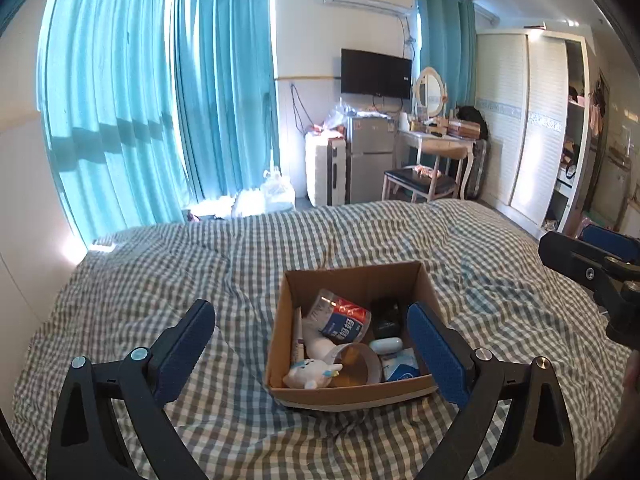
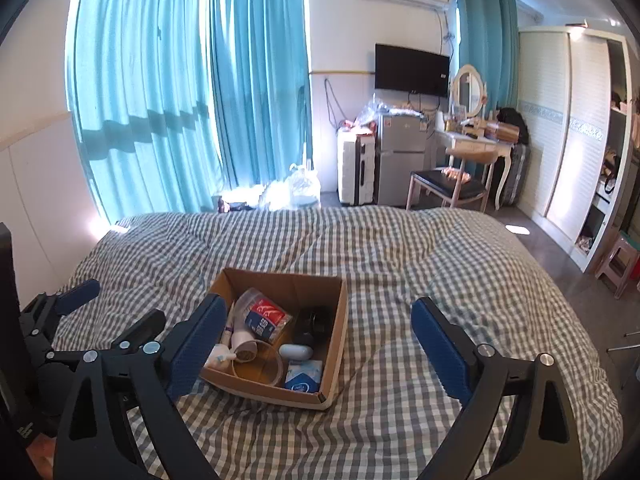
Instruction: Organize objects
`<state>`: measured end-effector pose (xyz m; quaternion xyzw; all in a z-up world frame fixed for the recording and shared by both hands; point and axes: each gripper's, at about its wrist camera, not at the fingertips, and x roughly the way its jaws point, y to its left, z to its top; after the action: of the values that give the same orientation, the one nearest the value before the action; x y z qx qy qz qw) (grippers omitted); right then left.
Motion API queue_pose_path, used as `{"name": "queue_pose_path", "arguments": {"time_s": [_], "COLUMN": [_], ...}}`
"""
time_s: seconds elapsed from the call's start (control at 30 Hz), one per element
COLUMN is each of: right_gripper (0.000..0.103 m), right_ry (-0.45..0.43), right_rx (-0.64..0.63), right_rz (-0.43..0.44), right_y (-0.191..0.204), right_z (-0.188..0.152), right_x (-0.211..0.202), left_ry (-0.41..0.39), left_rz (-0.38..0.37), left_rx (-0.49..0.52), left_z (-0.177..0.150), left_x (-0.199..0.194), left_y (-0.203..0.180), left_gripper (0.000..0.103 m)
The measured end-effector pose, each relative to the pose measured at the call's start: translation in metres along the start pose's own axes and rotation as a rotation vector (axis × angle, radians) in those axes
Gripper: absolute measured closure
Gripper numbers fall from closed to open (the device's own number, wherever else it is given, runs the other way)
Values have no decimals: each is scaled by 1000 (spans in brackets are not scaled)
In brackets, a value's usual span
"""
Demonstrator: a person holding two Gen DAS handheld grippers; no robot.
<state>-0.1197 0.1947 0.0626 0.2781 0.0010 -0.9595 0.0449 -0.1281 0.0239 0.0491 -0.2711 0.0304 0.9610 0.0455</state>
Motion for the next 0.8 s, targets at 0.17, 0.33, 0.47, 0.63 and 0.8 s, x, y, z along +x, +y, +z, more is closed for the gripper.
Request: {"name": "queue_pose_path", "arguments": {"time_s": [0.17,0.33,0.47,0.63,0.8], "right_gripper": [7,5,3,3,2], "right_ry": [-66,-117,-152,-181,-219], "right_rx": [10,11,-9,-14,-5], "right_rz": [-11,-22,-24,-5,4], "right_y": [0,-1,1,4,8], "right_z": [3,1,-5,-23,-51], "right_x": [-32,-59,-75,-91,-98], "left_ry": [-56,-110,-141,-171,-174], "left_rz": [4,19,31,14,45], "left_rx": [-2,-10,-53,-113,-92], "left_z": [3,3,-1,-14,-38], "left_x": [-32,-63,-84,-110,-120], "left_y": [4,9,16,22,15], "left_gripper": [2,1,1,0,0]}}
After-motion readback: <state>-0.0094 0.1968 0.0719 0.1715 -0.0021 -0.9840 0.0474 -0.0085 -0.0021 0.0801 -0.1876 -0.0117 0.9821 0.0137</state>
